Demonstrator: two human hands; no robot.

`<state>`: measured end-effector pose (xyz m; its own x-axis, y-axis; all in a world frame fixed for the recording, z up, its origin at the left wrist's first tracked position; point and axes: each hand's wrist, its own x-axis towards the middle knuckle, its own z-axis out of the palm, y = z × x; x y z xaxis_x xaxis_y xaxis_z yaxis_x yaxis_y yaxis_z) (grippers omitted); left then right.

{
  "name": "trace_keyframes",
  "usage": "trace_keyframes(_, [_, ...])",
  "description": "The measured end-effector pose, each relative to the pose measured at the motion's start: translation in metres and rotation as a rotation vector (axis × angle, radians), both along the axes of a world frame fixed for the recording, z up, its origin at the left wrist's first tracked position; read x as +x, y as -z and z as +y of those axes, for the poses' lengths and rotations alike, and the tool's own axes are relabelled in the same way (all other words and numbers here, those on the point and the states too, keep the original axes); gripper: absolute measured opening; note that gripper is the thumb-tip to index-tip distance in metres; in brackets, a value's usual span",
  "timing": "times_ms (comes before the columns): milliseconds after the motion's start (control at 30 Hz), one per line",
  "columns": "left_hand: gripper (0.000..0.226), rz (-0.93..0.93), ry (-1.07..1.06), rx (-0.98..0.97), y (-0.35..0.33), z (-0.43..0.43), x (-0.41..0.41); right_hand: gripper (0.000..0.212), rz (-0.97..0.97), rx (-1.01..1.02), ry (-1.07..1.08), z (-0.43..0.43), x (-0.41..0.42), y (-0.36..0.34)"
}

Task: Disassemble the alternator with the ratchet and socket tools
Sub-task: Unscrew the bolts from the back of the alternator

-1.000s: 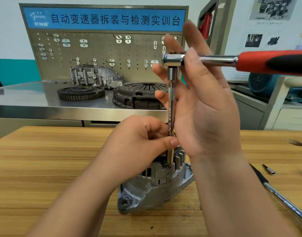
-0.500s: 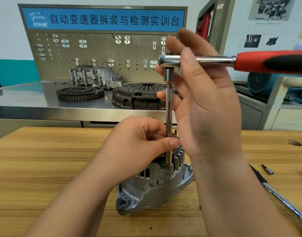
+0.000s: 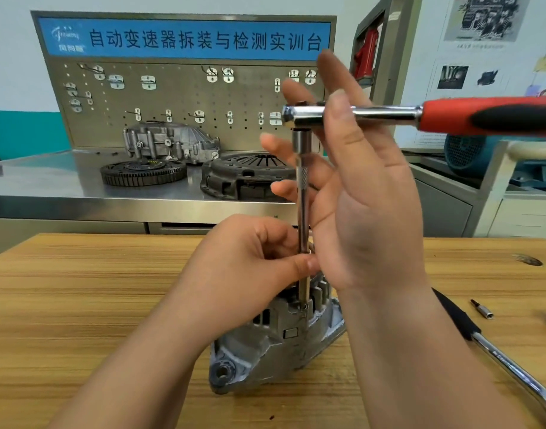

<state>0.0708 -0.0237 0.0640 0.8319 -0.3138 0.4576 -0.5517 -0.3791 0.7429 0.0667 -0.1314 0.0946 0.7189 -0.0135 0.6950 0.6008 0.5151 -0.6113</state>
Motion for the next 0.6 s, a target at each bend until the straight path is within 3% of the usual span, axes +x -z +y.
trace_keyframes(167, [0.011,0.015,0.049,0.005,-0.0006,0.0030,0.0007,0.023,0.017,0.018,-0.071,-0.0006,-0.0002,0.0008])
trace_keyframes(333, [0.007,0.038,0.144,0.001,-0.0006,0.0048,0.0016,0.042,0.165,0.043,-0.180,-0.0068,0.0039,-0.0008])
trace_keyframes(467, [0.011,0.003,0.052,-0.032,0.0022,0.0018,0.0025,0.024,0.043,0.014,-0.068,-0.0024,0.0004,0.0001])
trace_keyframes(600, [0.013,-0.017,0.046,-0.013,0.0013,0.0020,0.0026,0.021,-0.036,0.019,-0.043,0.0012,-0.0011,0.0008])
